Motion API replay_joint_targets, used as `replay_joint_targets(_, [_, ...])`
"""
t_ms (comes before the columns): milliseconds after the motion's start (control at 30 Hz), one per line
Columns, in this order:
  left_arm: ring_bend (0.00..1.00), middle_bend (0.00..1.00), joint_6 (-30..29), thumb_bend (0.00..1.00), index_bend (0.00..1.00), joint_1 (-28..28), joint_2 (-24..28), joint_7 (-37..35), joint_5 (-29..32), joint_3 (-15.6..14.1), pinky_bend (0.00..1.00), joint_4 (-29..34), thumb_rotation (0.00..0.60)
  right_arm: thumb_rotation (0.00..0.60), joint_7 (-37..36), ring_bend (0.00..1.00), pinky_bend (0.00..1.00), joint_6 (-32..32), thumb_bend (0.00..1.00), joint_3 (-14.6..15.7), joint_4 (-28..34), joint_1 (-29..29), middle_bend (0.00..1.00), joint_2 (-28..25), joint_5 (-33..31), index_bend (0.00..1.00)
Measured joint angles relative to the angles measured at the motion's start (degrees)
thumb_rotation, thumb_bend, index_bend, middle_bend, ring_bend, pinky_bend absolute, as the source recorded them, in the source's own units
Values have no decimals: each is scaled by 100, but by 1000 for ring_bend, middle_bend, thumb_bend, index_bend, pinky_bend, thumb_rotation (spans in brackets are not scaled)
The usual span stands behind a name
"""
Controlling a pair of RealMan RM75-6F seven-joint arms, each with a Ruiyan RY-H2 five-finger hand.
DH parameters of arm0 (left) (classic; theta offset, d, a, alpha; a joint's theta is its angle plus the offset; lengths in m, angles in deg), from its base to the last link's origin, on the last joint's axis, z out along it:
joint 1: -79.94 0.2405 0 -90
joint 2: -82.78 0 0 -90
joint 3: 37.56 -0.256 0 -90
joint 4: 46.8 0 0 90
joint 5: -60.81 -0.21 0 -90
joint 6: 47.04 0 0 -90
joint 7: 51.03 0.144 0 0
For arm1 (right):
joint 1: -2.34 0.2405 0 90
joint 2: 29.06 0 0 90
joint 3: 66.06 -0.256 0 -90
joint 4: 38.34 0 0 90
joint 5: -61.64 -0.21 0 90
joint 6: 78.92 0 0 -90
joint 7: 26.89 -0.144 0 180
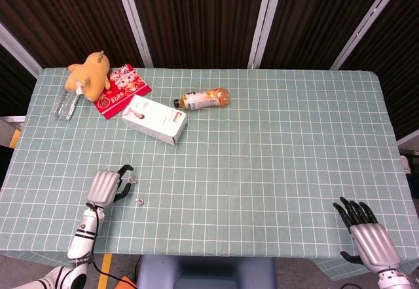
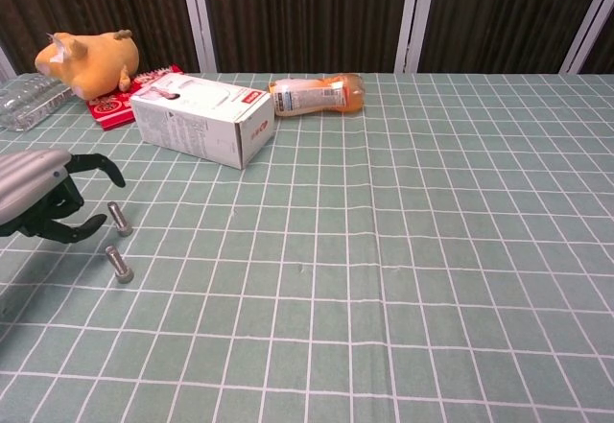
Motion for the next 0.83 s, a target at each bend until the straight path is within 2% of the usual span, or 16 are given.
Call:
replay_joint_targets(100, [982, 981, -213, 406, 277, 44, 146, 35, -153, -45, 1000, 136, 600, 600, -1, 0, 0, 8, 156, 5, 2, -2, 0, -2, 17, 0])
replay_joint_targets(133, [864, 869, -305, 406, 229, 68, 213, 37, -216, -68, 951, 192, 600, 600, -8, 0, 0, 20, 156, 4, 4, -5, 0, -6, 24, 0])
replay_joint_targets(200, [477, 511, -509, 399, 138, 155, 465, -3, -341, -174, 632, 411, 600, 600, -27, 0, 0, 64, 156, 0, 7, -15, 0, -14, 43, 0])
replay_joint_targets(233, [198, 243, -555, 389, 79, 198, 617, -31, -384, -240, 348, 551, 600, 600, -36, 0, 0, 87, 156, -2, 6, -21, 0, -16, 54, 0])
replay_joint_targets(267, [60, 94, -573, 381, 39, 247, 796, -61, -424, -317, 193, 721, 600, 600, -45, 0, 0, 117, 156, -6, 3, -30, 0, -16, 71, 0])
replay_joint_targets(300, [14, 32, -580, 378, 18, 326, 1075, -111, -490, -438, 140, 992, 600, 600, -45, 0, 0, 134, 156, -6, -3, -37, 0, -14, 86, 0])
replay_joint_targets(400, [0, 0, -739, 377, 0, 625, 1905, -296, -780, -842, 97, 1786, 600, 600, -28, 0, 0, 142, 156, 4, -17, -45, 0, 2, 128, 0])
replay_joint_targets(500, [0, 0, -1315, 374, 2, 1063, 2570, -464, -1139, -1214, 71, 2336, 600, 600, 8, 0, 0, 173, 156, 14, -38, -61, 0, 32, 173, 0])
replay_joint_targets(600, [0, 0, -2031, 367, 0, 1602, 2766, -498, -1455, -1517, 47, 2349, 600, 600, 53, 0, 0, 183, 156, 32, -57, -71, 0, 58, 220, 0])
replay_joint_targets(667, [0, 0, -2336, 366, 0, 1823, 2803, -502, -1679, -1613, 46, 2209, 600, 600, 60, 0, 0, 194, 156, 54, -48, -83, 0, 61, 263, 0])
replay_joint_targets(833, [0, 0, -2447, 366, 0, 1993, 2904, -517, -1832, -1660, 46, 2095, 600, 600, 19, 0, 0, 374, 156, 87, -39, -150, 0, 38, 407, 0])
